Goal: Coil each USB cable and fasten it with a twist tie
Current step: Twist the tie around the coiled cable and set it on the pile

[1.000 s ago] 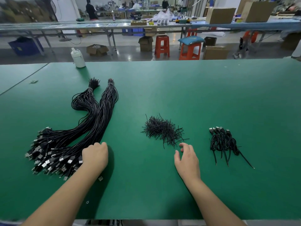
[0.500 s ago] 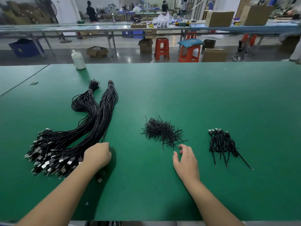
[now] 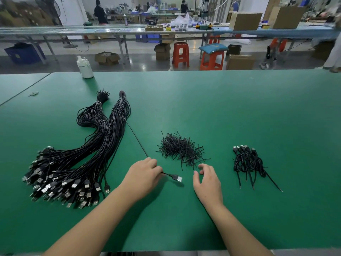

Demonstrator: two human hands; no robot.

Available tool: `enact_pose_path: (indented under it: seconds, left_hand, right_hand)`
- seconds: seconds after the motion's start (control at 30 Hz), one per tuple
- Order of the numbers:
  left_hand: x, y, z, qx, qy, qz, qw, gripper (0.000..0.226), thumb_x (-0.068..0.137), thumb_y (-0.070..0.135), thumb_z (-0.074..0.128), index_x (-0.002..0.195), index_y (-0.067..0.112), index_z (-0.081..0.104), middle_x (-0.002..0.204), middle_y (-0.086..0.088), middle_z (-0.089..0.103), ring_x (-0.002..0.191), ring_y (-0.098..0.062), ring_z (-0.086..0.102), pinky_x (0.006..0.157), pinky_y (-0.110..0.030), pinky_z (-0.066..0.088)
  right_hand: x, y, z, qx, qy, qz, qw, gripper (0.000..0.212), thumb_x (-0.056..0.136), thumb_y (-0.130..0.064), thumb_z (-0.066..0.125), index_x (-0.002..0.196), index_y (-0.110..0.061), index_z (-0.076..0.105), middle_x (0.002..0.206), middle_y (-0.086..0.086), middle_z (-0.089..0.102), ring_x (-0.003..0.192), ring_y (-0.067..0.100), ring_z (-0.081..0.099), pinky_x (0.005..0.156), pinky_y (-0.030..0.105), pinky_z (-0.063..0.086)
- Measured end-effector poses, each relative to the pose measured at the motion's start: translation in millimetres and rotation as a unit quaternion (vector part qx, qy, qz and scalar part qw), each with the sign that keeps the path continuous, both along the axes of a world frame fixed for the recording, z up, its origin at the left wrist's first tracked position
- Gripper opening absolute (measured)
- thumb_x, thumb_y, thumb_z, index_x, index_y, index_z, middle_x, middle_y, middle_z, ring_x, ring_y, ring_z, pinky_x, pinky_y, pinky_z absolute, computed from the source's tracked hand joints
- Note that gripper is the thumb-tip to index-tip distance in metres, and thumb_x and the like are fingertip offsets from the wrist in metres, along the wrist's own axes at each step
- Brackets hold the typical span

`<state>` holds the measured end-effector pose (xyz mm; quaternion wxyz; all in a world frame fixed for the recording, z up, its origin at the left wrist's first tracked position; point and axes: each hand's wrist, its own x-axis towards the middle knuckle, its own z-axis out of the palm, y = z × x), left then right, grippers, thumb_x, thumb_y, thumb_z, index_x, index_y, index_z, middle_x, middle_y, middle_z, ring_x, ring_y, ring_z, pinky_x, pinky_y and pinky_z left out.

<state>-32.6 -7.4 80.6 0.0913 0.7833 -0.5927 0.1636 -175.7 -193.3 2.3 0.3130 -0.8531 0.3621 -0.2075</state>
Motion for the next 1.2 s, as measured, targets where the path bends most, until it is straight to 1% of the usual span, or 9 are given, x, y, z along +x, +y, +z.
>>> enact_pose_path:
  seconds: [0.1,0.17,0.3,0.4,0.53,0.6,0.83,1.03,1.2]
  left_hand:
    - [-29.6,-7.7,-1.8,0.0,0.057,-0.041,0.998,0.025,0.093,0.039,0.057,0.081,0.02,0.067,0.075,0.003,0.056,0.072,-0.017,0.054,0.063,-0.03,0.047]
    - [-53.2,-14.4,-6.1,0.035,0.206,-0.003,0.978,0.036,0.096,0.046,0.044,0.076,0.02,0.059,0.07,0.005,0.054,0.068,-0.014,0.051,0.063,-0.031,0.043]
    - [-79.3,-30.1,-14.8,-0.025,0.562,0.059,0.824,0.039,0.099,0.036,0.047,0.073,0.015,0.067,0.062,0.001,0.065,0.053,-0.01,0.057,0.056,-0.027,0.047]
    - [-74.9,-38.1,-16.4,-0.111,0.689,0.109,0.708,0.035,0.103,0.021,0.048,0.084,0.008,0.074,0.069,-0.006,0.069,0.056,-0.019,0.059,0.062,-0.035,0.051]
    - [-64.5,-36.3,-11.8,-0.157,0.607,0.136,0.767,0.027,0.101,0.027,0.052,0.101,0.03,0.078,0.101,-0.005,0.065,0.09,0.001,0.059,0.083,-0.01,0.04]
    - [-63.8,-37.0,-3.9,-0.196,0.625,0.123,0.745,0.025,0.101,0.027,0.052,0.106,0.033,0.075,0.111,-0.002,0.057,0.103,0.006,0.054,0.085,-0.004,0.036]
    - [-63.9,-40.4,12.1,-0.238,0.699,0.097,0.667,0.033,0.105,0.027,0.041,0.117,0.031,0.071,0.112,0.009,0.072,0.1,0.003,0.064,0.082,-0.008,0.045]
    - [-56.5,-37.3,8.8,-0.199,0.721,0.087,0.658,0.039,0.106,0.026,0.034,0.116,0.021,0.072,0.114,0.008,0.073,0.112,-0.007,0.064,0.108,-0.034,0.042]
    - [-50.3,-40.3,13.8,-0.25,0.679,0.078,0.686,0.041,0.101,0.033,0.033,0.11,0.03,0.074,0.115,0.012,0.072,0.113,-0.004,0.063,0.108,-0.033,0.04]
  right_hand:
    - [-0.2,0.1,0.1,-0.003,-0.006,0.003,1.0,0.03,0.098,-0.035,0.051,0.124,-0.021,0.055,0.103,-0.01,0.052,0.094,0.009,0.054,0.085,0.033,0.049]
    - [-0.7,-0.1,-0.8,0.0,-0.014,0.005,1.0,0.027,0.098,-0.033,0.051,0.122,-0.021,0.056,0.102,-0.01,0.053,0.094,0.01,0.055,0.085,0.033,0.049]
    - [-2.4,-0.6,2.8,0.022,-0.06,0.01,0.998,0.015,0.1,-0.024,0.051,0.109,-0.023,0.063,0.098,-0.013,0.058,0.094,0.011,0.058,0.083,0.032,0.047]
    - [-7.0,4.1,10.0,0.079,-0.106,0.015,0.991,0.018,0.102,-0.024,0.049,0.106,-0.025,0.066,0.101,-0.01,0.066,0.1,0.011,0.061,0.089,0.033,0.048]
    - [-11.1,34.5,24.9,0.204,-0.123,0.108,0.965,0.021,0.104,-0.036,0.044,0.118,-0.039,0.059,0.112,-0.02,0.069,0.111,-0.002,0.06,0.095,0.022,0.045]
    - [-8.8,45.7,33.4,0.212,-0.112,0.137,0.961,0.018,0.105,-0.035,0.043,0.113,-0.041,0.058,0.092,-0.023,0.07,0.089,-0.003,0.064,0.082,0.021,0.048]
    - [-5.2,45.5,57.9,0.102,-0.109,0.171,0.974,0.024,0.105,-0.024,0.044,0.089,-0.026,0.062,0.077,-0.008,0.066,0.068,0.011,0.056,0.071,0.034,0.044]
    - [-12.3,45.8,60.3,0.124,-0.092,0.195,0.968,0.027,0.104,-0.025,0.045,0.081,-0.029,0.056,0.073,-0.002,0.059,0.068,0.019,0.051,0.072,0.038,0.044]
    - [-11.8,50.6,57.7,0.249,-0.059,0.238,0.937,0.034,0.105,-0.028,0.04,0.078,-0.03,0.059,0.059,-0.011,0.045,0.057,0.008,0.038,0.054,0.025,0.032]
